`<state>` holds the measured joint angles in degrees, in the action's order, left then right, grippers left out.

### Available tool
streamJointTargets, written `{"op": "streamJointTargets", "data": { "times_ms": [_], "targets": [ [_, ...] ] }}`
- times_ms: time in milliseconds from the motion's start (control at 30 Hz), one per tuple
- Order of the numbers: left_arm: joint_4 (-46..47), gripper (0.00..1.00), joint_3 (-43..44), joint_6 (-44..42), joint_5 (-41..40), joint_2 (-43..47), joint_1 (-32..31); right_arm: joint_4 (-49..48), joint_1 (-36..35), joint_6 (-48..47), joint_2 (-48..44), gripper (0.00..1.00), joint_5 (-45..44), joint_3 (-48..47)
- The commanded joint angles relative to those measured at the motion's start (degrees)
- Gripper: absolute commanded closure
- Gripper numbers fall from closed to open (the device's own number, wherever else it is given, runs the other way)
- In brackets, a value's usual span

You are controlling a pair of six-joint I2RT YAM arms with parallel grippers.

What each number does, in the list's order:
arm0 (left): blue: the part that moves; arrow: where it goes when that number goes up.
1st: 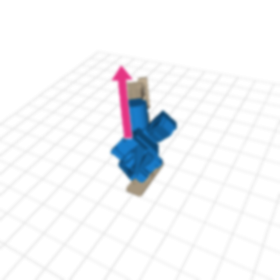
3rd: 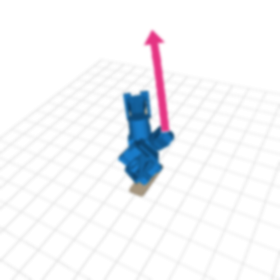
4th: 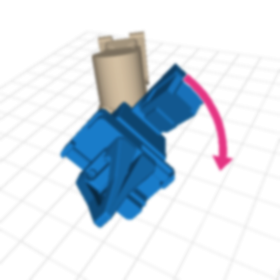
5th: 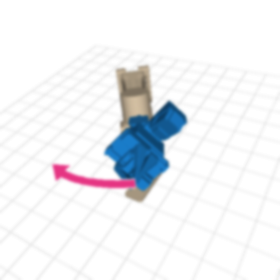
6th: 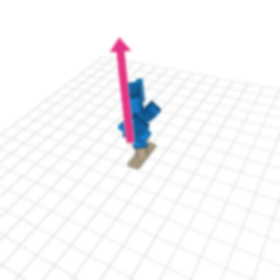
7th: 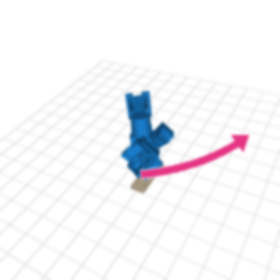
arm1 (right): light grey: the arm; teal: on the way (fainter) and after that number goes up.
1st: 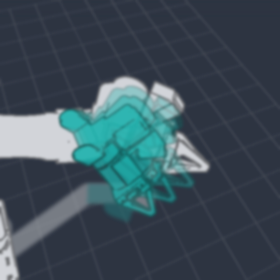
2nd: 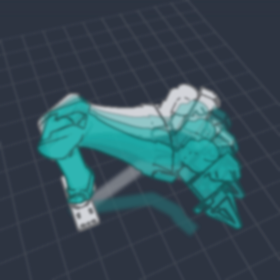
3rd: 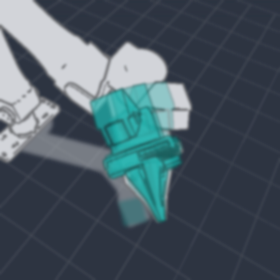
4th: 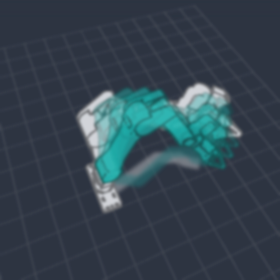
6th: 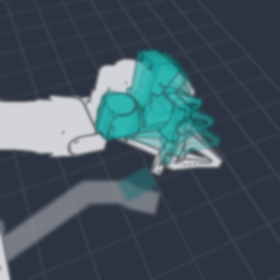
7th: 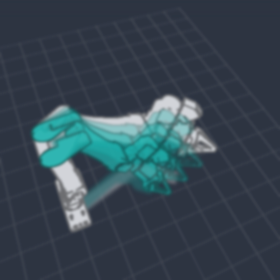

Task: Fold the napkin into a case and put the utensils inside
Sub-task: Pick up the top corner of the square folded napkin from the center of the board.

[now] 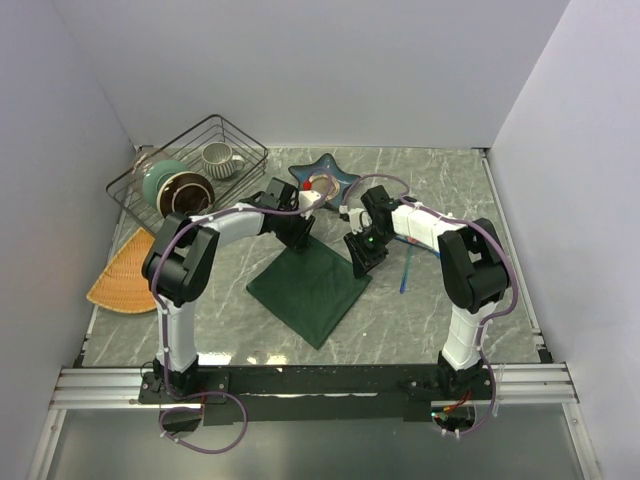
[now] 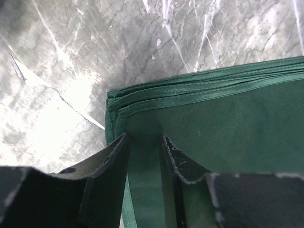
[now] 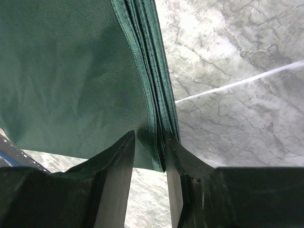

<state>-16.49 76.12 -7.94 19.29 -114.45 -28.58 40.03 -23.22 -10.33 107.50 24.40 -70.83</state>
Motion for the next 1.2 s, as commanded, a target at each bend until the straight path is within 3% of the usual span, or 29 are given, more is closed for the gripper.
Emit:
{"op": "streamJointTargets", "data": {
  "times_ms": [0,367,767,833,867,900,967,1167],
  "targets": [
    [0.9,0.65,0.7,-3.4,-3.8,0.4,-1.0,0.8,0.5,0.3,0.4,0.60,1.0,-1.9],
    [0.8,0.98,0.3,-3.3,-4.3,2.6,-2.3,2.0,1.3,0.7,0.5,0.60,2.6,-3.9],
    [3.0,0.99,-4.7,-3.7,-3.6,11.1,-3.5,2.2,1.4,2.2,0.6,0.60,5.3,-6.9],
    [3.4,0.86,-4.5,-4.3,-4.1,10.3,-3.6,2.5,1.3,2.3,1.0,0.60,5.4,-7.2],
    [2.7,0.66,-3.9,-4.4,-4.3,9.8,-3.6,2.6,1.4,2.4,1.0,0.60,5.5,-7.5],
    [2.2,0.60,-3.3,-4.6,-4.2,9.2,-3.6,2.6,1.4,2.3,1.1,0.60,5.4,-7.6],
    [0.6,0.56,-1.1,-4.8,-3.9,6.8,-3.6,2.7,1.4,2.3,1.0,0.59,5.4,-7.5],
    [-0.7,0.58,2.2,-5.8,-5.4,2.3,-3.8,2.8,1.8,2.2,1.0,0.59,5.3,-7.2]
  ]
}}
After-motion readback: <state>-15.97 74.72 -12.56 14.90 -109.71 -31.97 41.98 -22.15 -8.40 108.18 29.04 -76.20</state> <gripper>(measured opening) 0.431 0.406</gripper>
